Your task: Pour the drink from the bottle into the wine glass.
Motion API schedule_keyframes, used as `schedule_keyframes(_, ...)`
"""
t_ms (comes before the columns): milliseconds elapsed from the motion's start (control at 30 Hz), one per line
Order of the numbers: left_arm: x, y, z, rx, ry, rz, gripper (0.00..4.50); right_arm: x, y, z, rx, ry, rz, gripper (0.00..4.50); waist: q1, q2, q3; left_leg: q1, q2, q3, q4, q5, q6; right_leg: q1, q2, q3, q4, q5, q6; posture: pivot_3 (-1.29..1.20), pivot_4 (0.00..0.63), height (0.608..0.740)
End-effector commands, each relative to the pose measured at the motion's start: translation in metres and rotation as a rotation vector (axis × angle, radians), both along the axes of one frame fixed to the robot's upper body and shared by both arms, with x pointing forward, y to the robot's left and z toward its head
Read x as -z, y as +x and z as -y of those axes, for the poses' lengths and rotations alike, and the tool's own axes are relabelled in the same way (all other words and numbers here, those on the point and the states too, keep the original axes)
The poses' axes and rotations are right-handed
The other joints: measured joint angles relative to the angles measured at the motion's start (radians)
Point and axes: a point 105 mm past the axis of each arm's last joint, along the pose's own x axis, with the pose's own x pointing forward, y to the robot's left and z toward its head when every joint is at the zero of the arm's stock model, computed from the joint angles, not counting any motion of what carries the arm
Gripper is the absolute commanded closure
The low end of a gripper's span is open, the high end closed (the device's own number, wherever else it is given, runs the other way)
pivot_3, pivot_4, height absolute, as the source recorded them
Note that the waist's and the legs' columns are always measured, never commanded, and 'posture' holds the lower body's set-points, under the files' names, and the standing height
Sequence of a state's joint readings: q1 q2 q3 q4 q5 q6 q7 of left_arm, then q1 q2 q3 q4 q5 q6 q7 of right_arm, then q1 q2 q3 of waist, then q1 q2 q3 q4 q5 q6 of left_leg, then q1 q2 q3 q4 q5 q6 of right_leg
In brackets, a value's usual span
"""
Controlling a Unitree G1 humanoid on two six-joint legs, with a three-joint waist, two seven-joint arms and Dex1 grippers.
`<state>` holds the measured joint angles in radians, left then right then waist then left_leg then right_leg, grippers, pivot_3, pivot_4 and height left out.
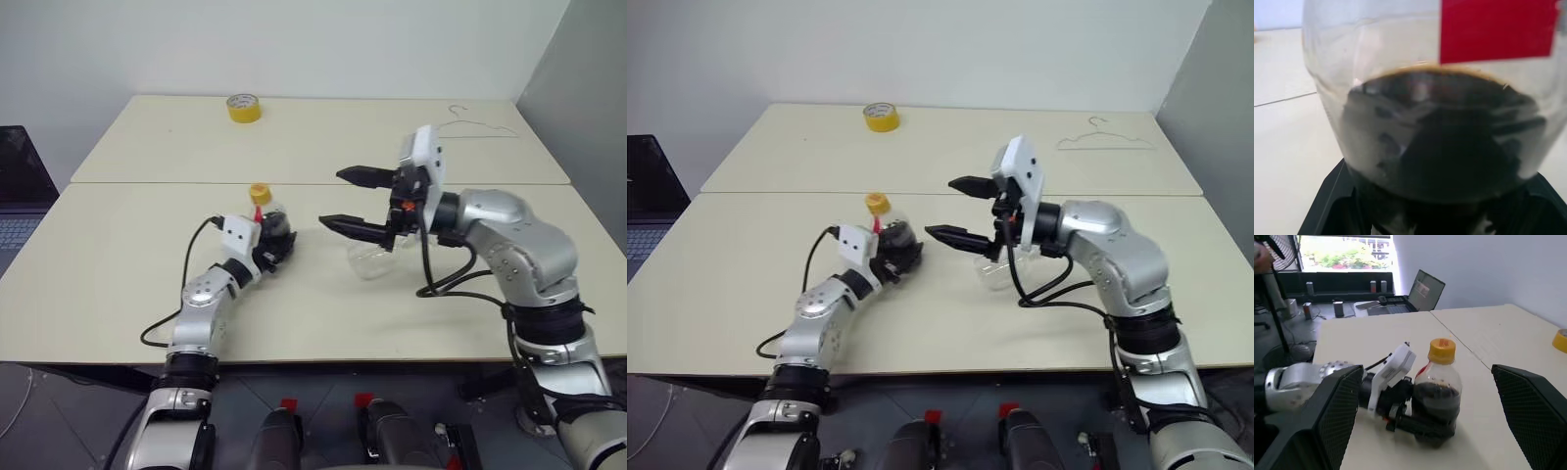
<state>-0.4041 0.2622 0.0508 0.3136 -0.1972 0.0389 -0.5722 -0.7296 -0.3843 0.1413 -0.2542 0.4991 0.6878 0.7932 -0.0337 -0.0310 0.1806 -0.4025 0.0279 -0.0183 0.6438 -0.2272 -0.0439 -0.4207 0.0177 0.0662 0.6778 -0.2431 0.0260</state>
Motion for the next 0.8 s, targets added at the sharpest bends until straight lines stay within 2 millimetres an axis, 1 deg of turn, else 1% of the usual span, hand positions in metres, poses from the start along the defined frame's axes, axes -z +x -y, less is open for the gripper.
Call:
schedule_keyframes(33,-0.003,-0.011,0.029,0.079,-0.006,0.023,1.85,0.0,-0.001,-0.016,0.063,0.013,0.032,0.0,0.0,0.0,0.0,0.0,0.0,0.0,0.0,0.0,0.0,0.0,0.0,0.0,0.0,0.0,0.0,0.0,0.15,0.74)
schedule_keyframes(67,0.002,-0.015,0.035,0.095,-0.01,0.008,1.85,0.003,0.004,-0.019,0.099,0.013,0.029,0.0,0.0,0.0,0.0,0.0,0.0,0.0,0.0,0.0,0.0,0.0,0.0,0.0,0.0,0.0,0.0,0.0,0.15,0.74)
schedule_keyframes(167,0.01,-0.022,0.047,0.118,-0.021,-0.024,1.85,0.008,0.013,-0.024,0.171,0.008,0.018,0.0,0.003,0.0,0.0,0.001,0.0,0.0,0.0,0.0,0.0,0.001,0.0,0.0,0.0,0.0,0.0,0.0,0.15,0.74)
schedule_keyframes(267,0.016,-0.028,0.055,0.142,-0.022,-0.052,1.85,0.01,0.018,-0.028,0.208,0.009,0.001,0.0,0.004,0.0,0.0,0.001,-0.001,-0.001,0.001,0.0,0.0,0.001,0.0,0.0,0.0,0.0,0.0,0.0,0.15,0.74)
schedule_keyframes(633,0.045,-0.04,0.06,0.173,0.074,-0.164,1.85,0.018,0.027,-0.033,0.264,0.016,-0.042,0.0,0.002,0.0,-0.001,0.001,-0.001,0.0,0.0,0.0,0.0,0.002,0.0,0.0,-0.001,0.0,0.0,0.0,0.15,0.74)
schedule_keyframes(800,0.049,-0.041,0.059,0.17,0.09,-0.171,1.85,0.021,0.029,-0.035,0.275,0.02,-0.061,0.0,0.002,0.0,-0.001,0.002,0.0,-0.001,0.0,0.0,0.0,0.002,0.0,0.0,-0.001,0.0,0.0,0.0,0.15,0.74)
